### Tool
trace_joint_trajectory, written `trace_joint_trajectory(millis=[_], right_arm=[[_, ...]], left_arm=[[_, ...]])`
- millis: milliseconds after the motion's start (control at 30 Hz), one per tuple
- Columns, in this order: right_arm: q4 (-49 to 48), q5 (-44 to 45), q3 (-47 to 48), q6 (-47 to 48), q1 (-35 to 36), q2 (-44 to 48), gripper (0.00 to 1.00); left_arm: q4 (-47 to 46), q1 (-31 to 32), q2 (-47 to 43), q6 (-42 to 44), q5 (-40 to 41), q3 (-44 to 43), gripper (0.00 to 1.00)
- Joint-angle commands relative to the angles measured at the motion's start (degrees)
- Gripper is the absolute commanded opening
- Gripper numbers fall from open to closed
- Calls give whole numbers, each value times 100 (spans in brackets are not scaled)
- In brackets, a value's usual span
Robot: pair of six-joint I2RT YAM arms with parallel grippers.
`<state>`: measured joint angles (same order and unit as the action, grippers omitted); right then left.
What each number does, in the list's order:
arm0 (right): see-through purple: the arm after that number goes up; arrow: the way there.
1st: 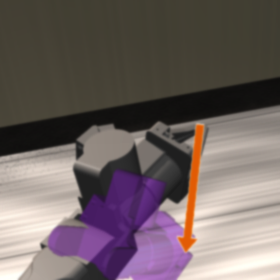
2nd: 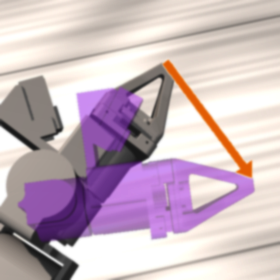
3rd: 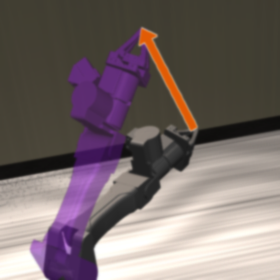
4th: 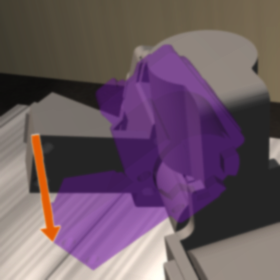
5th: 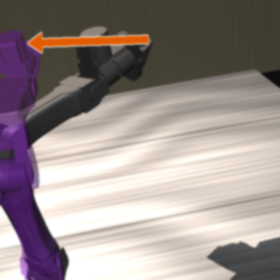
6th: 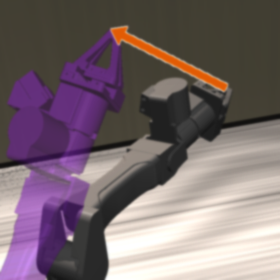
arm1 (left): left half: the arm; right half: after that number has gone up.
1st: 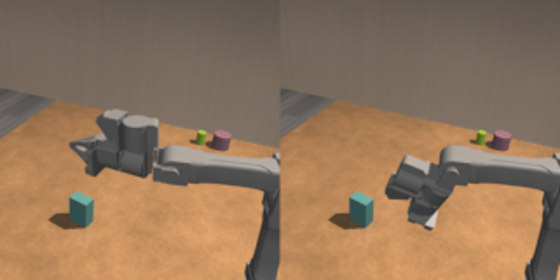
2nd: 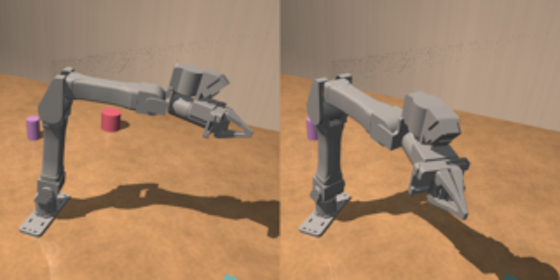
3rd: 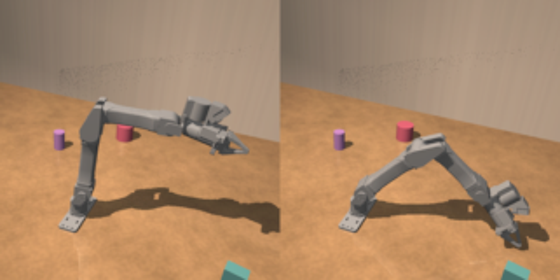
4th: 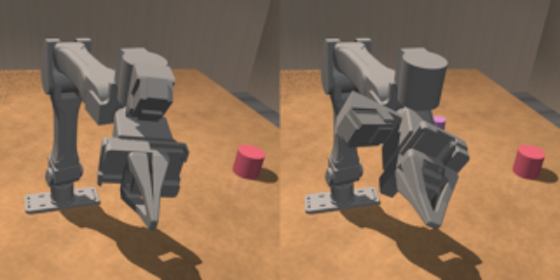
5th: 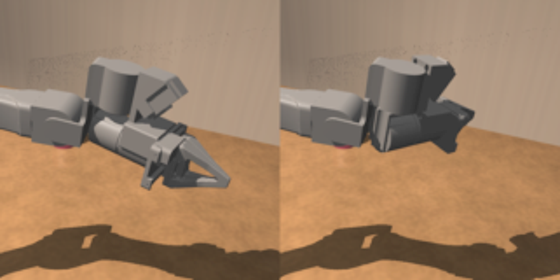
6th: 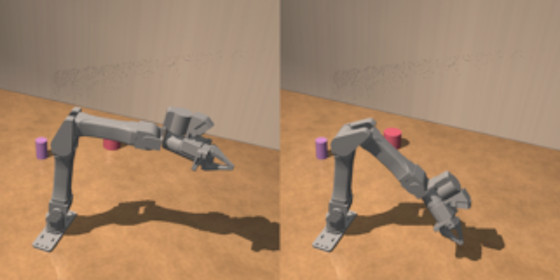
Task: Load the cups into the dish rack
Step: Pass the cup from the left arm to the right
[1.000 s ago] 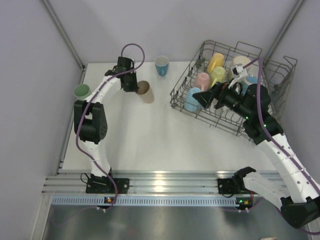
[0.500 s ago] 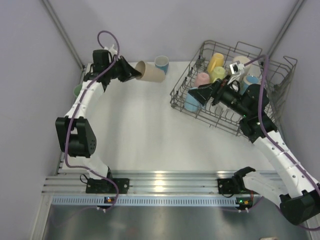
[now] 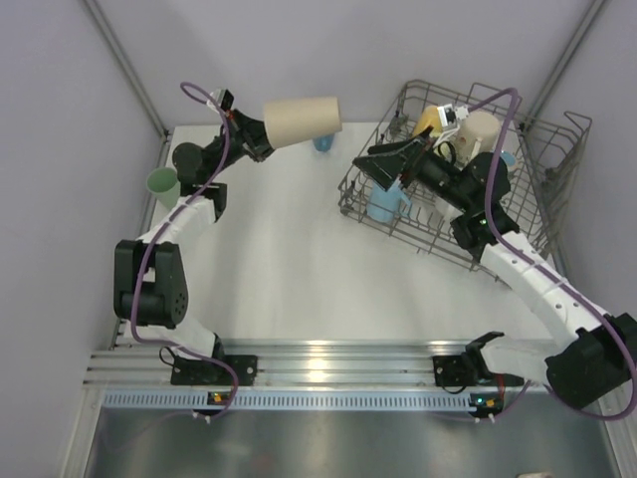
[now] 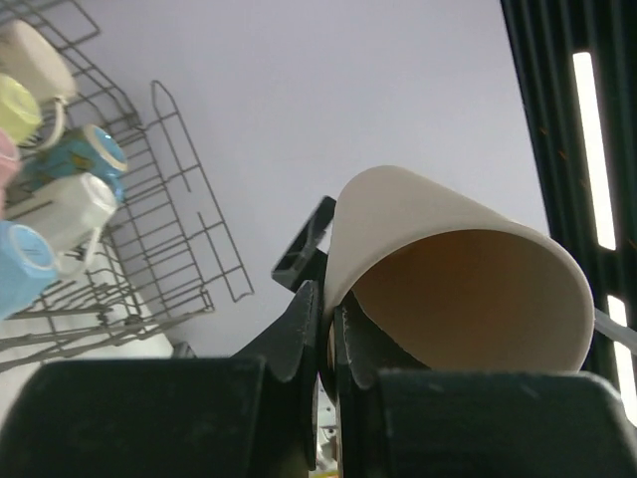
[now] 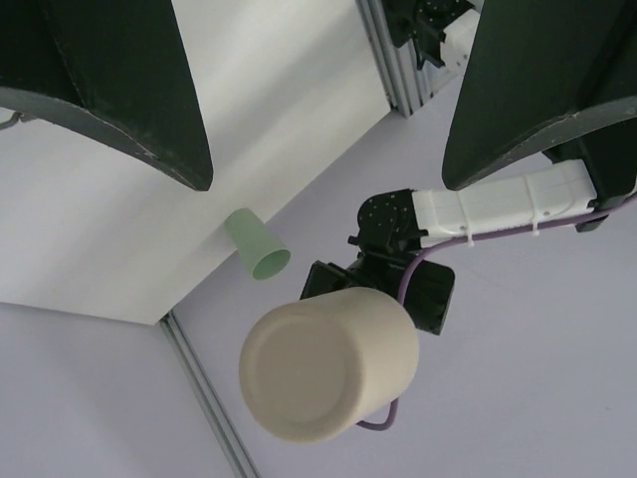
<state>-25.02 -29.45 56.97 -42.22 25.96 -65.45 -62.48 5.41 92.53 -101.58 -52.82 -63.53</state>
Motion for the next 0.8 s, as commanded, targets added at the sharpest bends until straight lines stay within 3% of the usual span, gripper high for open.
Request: trace_joint_trajectory(millis=[0,467,700,767], right_arm=[[-759,-17,577,-59,243,-248,99],[-1251,203,1202,-50,919,-776,98],[-1453,379,1167,-23,1271,-785,83],[-1585,492,1089,-15,1376,-697,71]], left_arm=[[-1996,162,-174,-1030,96,130,0],[-2005,461,-833,-943,61,604,0],[-2005,645,-1079,-951,123,868,0],[-1996,663,-1184,-951,114,912,0]])
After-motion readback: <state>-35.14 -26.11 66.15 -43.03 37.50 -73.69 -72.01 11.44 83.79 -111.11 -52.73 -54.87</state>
